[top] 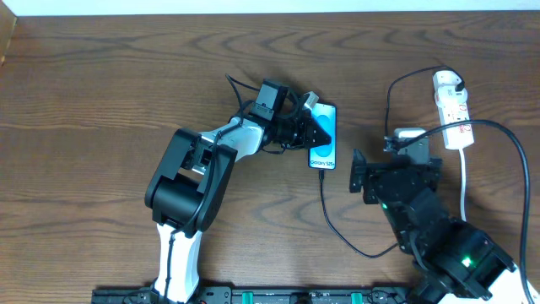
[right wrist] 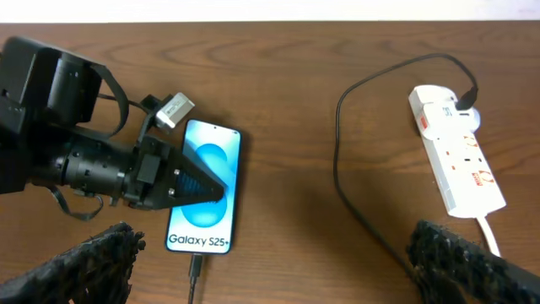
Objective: Plug charger to phone and switch on socket
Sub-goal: 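Lower the phone flat onto the table with the left gripper and release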
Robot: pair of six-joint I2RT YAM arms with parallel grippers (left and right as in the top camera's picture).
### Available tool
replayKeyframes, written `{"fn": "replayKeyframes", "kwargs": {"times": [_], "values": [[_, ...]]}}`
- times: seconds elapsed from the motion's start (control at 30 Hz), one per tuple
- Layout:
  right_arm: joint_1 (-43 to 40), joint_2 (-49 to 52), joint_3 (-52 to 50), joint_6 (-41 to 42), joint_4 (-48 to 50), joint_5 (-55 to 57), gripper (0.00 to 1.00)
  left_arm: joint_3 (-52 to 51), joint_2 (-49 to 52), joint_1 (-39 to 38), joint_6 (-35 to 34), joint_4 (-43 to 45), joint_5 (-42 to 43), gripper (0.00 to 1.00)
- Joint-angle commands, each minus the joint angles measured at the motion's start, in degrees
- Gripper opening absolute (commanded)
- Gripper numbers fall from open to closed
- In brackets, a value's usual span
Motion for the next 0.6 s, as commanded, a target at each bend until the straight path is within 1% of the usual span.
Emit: {"fn": "replayKeyframes", "kwargs": {"times": [0.0, 0.13, 0.17, 0.2, 0.37, 0.43, 0.53, 0.57], "values": [[0.0, 1.1, 0.6, 3.2, 0.7, -0.2, 0.99, 1.0, -0.2, 0.3, 0.7, 0.3, -0.2, 0.17], [0.0, 2.2, 0.6, 3.1, 1.9, -2.5, 0.99, 1.0, -0.2, 0.3, 0.7, 0.3, -0.9, 0.17], [0.0, 2.4, 0.6, 3.1, 2.1, -2.7, 0.99, 1.0, -0.2, 0.3, 0.7, 0.2, -1.4, 0.22], [0.0, 2.5, 0.6, 3.1, 2.2, -2.8, 0.99, 1.0, -0.2, 0.3, 0.7, 0.1, -2.0, 0.24], [0.0, 2.8, 0.6, 3.1, 2.2, -2.8, 0.99, 1.0, -0.2, 0.3, 0.7, 0.0, -2.8, 0.25], [0.0, 2.9, 0.6, 3.1, 2.2, -2.8, 0.99, 1.0, -0.2, 0.3, 0.8, 0.0, -2.8, 0.29], [0.0, 3.0, 0.6, 3.1, 2.2, -2.8, 0.99, 0.9, -0.2, 0.3, 0.8, 0.0, -2.8, 0.31], [0.0, 3.0, 0.6, 3.1, 2.2, -2.8, 0.99, 0.9, -0.2, 0.3, 0.8, 0.0, -2.8, 0.34]]}}
